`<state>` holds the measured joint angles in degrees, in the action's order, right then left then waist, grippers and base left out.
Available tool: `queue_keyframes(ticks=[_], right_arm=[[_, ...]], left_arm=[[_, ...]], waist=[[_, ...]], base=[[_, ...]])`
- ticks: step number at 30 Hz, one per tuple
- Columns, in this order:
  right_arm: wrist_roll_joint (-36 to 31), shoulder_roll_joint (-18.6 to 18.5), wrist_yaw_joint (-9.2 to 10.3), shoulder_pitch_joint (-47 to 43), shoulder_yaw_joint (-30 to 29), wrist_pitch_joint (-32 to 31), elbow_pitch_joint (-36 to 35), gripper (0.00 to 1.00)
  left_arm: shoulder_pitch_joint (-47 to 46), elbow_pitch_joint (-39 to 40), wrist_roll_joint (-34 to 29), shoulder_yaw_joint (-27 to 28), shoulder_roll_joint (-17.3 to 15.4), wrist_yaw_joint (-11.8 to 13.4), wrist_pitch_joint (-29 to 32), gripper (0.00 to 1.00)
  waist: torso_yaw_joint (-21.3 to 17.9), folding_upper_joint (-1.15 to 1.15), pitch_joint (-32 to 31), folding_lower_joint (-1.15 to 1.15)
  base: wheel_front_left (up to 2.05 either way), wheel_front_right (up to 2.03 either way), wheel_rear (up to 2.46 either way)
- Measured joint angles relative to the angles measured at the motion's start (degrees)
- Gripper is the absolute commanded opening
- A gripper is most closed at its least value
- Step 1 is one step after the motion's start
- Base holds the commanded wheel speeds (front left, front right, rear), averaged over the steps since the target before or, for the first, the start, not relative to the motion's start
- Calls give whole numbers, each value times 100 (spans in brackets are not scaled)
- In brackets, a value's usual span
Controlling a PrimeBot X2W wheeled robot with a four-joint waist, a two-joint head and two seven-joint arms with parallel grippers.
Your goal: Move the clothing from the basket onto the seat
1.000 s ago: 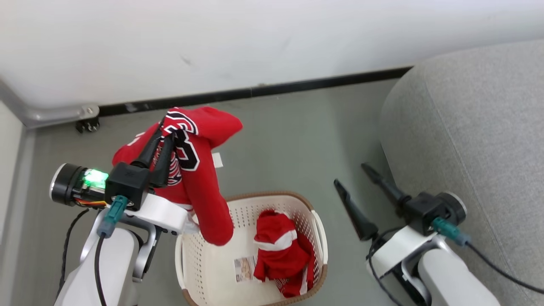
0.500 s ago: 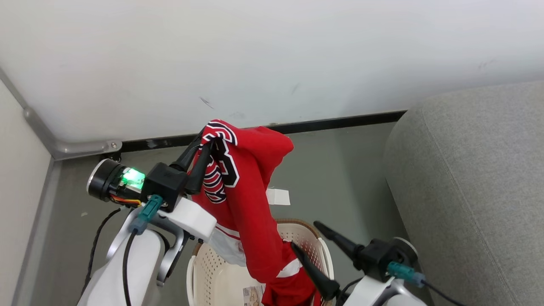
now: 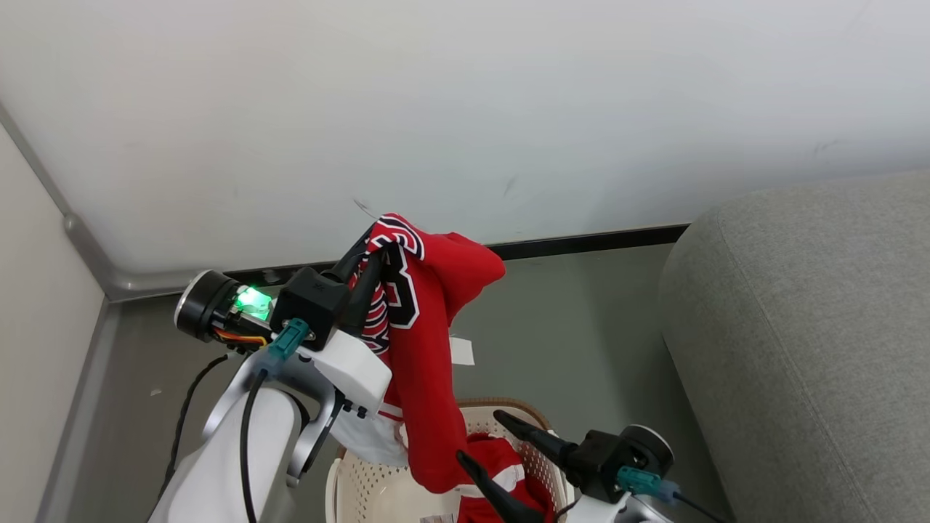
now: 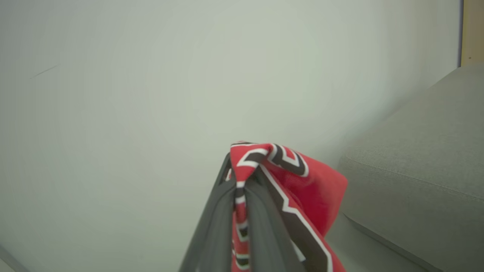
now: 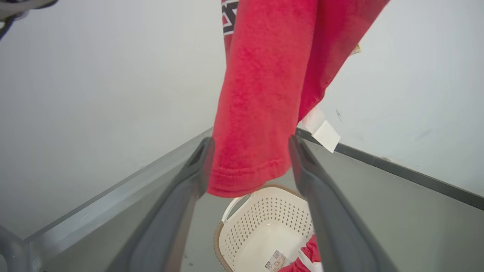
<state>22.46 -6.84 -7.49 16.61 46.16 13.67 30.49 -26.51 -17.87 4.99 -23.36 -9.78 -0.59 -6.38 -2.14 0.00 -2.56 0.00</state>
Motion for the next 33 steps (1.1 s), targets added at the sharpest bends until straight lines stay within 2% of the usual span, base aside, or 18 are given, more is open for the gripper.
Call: queue_keyframes(ticks=[7,17,22,33], right_arm=[[-93,153,0,195,-149,0,381,100],[-54,298,0,305,-67,2,623,100],[-387,294,0,591,-375,18,987,100],[-587,302,0,906,-694,27,1441,100]], left_arm=[[-24,-37,-5,-75,123,9,226,0],[-164,-36,-69,-267,302,24,439,0],[-233,-22,-100,-322,366,40,489,0],[-311,21,-118,-485,475,13,536,0]], waist=[[27,0,-41,0],[115,0,-26,0],[146,0,-20,0],[262,0,-2,0]], base=[[0,0,0],[0,0,0],[0,0,0],[0,0,0]])
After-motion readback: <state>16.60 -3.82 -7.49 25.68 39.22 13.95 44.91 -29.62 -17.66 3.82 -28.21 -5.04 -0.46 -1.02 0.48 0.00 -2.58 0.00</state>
